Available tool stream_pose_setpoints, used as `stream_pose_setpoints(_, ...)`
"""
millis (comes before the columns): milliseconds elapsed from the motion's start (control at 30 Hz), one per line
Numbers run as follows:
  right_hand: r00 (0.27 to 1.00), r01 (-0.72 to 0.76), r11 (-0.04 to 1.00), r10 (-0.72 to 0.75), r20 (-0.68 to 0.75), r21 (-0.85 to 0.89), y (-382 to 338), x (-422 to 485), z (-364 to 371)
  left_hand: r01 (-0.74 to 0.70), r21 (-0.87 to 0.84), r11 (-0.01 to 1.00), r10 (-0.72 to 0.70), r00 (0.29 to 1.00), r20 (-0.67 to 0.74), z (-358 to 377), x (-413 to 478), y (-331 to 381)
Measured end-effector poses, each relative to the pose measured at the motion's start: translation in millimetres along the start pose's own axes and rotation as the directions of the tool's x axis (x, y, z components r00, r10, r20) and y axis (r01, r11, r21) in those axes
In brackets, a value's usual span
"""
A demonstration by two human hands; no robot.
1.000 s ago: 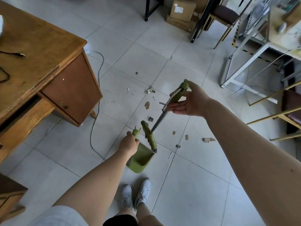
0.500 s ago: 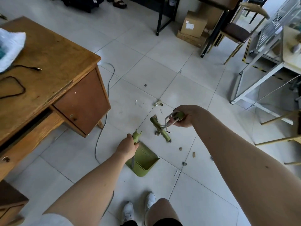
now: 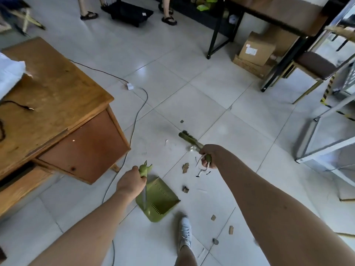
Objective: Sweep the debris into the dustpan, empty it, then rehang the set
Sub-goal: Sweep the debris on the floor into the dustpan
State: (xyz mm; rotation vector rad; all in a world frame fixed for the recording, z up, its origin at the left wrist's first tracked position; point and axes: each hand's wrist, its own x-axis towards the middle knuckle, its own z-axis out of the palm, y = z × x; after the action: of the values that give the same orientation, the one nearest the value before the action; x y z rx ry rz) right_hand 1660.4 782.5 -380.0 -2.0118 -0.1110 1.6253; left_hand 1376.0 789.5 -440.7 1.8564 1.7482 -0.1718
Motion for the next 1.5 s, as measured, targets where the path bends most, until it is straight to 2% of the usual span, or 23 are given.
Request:
stream_pose_setpoints(133,0.996,0.050,0.978,-0.063,-0.056,-0.201,-68,46,-19,0.091,-0.048,0.995,-0.093,0.994,-0.055,-16,50,38)
stream_pose_setpoints(400,0.976,0.078,0.939,-0.140,-0.167,-0.335,-173,148,-19,0.166,-0.279,0.946,-0.171,0.985,0.006,-56,149,106)
stream_pose_setpoints(500,0.975,0.077,0.932,-0.145,-0.170,-0.353,-203,185,-9,0.143,-0.255,0.956,-0.151,0.988,-0.011,-70,195,122)
stream_pose_setpoints(633,0.976,0.066,0.924,-0.138,-0.167,-0.376,-227,232,8,0.093,-0.195,0.976,-0.116,0.987,-0.108,-88,255,138)
stream_pose_setpoints(833,0.985,0.014,0.907,-0.085,-0.152,-0.421,-253,288,20,0.064,-0.218,0.974,-0.098,0.984,-0.149,-108,328,167)
stream_pose_setpoints(1000,0.991,-0.069,0.865,0.003,-0.132,-0.497,-258,317,20,0.027,-0.137,0.990,-0.054,0.980,-0.191,-117,353,172)
stream_pose_setpoints(1200,0.987,-0.137,0.808,0.060,-0.151,-0.573,-230,320,-4,0.076,-0.068,0.995,-0.091,0.961,-0.260,-139,351,155)
stream_pose_setpoints(1367,0.983,-0.179,0.826,0.134,-0.124,-0.535,-185,303,-18,0.074,-0.025,0.997,-0.078,0.966,-0.246,-145,319,142)
stream_pose_setpoints(1500,0.985,-0.173,0.795,0.150,-0.088,-0.581,-130,269,-30,0.075,0.010,0.997,-0.070,0.968,-0.241,-127,270,140)
